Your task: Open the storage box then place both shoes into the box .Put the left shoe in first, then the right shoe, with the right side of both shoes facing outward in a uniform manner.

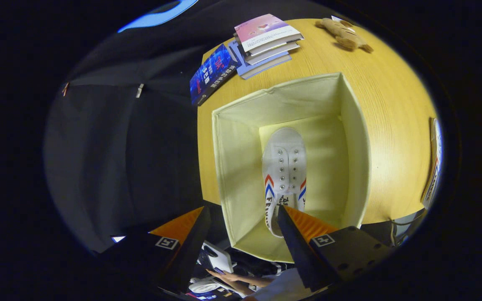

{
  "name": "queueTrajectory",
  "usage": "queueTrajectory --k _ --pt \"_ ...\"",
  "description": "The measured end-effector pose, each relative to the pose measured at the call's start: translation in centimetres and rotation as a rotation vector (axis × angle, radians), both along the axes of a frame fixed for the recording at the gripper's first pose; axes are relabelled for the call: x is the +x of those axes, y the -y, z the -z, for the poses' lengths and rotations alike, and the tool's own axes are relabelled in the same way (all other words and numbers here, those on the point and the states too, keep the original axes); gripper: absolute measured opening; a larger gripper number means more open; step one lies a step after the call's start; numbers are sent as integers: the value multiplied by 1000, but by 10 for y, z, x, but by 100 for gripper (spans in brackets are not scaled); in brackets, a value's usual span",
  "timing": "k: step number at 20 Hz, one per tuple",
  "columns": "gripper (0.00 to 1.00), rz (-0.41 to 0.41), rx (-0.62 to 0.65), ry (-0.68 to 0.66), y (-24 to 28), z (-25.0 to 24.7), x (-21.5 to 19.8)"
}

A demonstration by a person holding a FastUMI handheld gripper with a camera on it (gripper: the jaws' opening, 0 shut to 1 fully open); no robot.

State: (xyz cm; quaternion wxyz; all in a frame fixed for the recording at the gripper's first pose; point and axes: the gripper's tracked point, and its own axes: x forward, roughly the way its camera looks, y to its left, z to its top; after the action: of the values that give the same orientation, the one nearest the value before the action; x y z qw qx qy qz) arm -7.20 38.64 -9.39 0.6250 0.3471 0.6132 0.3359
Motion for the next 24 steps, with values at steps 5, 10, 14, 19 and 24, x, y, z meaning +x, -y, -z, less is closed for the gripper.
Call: queueTrajectory --k 5,10,14,19,24 --pt "99 61 103 -21 57 -28 1" --pt "99 159 76 20 153 -14 18" --pt "99 239 -13 44 236 23 26" --pt "99 353 -174 31 325 97 37" --pt "98 439 -328 -20 391 181 43"
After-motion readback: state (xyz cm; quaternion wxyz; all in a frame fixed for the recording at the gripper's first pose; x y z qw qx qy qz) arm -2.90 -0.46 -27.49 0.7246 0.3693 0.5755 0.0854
